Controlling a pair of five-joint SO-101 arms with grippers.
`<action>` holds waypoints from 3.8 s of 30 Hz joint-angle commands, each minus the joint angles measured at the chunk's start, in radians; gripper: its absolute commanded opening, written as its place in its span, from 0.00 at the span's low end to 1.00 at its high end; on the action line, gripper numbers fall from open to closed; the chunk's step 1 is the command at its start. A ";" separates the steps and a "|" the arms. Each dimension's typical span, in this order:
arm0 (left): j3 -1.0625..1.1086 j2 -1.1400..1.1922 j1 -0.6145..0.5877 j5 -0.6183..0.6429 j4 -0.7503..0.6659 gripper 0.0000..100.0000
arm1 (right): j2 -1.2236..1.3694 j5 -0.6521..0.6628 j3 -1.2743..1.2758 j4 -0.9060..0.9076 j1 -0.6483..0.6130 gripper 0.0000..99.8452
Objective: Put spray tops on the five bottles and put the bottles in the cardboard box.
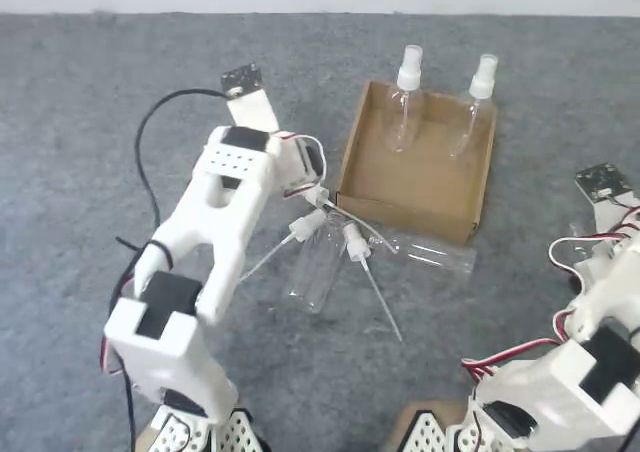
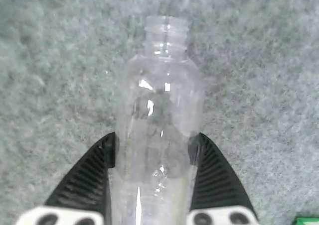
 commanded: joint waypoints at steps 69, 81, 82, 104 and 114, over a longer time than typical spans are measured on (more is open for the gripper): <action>-0.452 -0.020 -0.126 -0.990 0.523 0.09 | 0.022 0.017 0.025 -0.021 0.027 0.01; -0.360 -0.040 -0.252 -0.977 0.422 0.09 | 0.021 0.012 0.025 -0.021 0.022 0.01; -0.358 -0.043 -0.262 -0.977 0.420 0.09 | 0.021 0.011 0.025 -0.021 0.022 0.01; 0.826 -0.979 -0.321 -0.773 -0.404 0.09 | -0.099 -0.147 0.025 -0.051 -0.024 0.01; 1.316 -1.326 -0.319 -0.772 -0.763 0.09 | -0.119 -0.210 0.026 -0.051 -0.036 0.01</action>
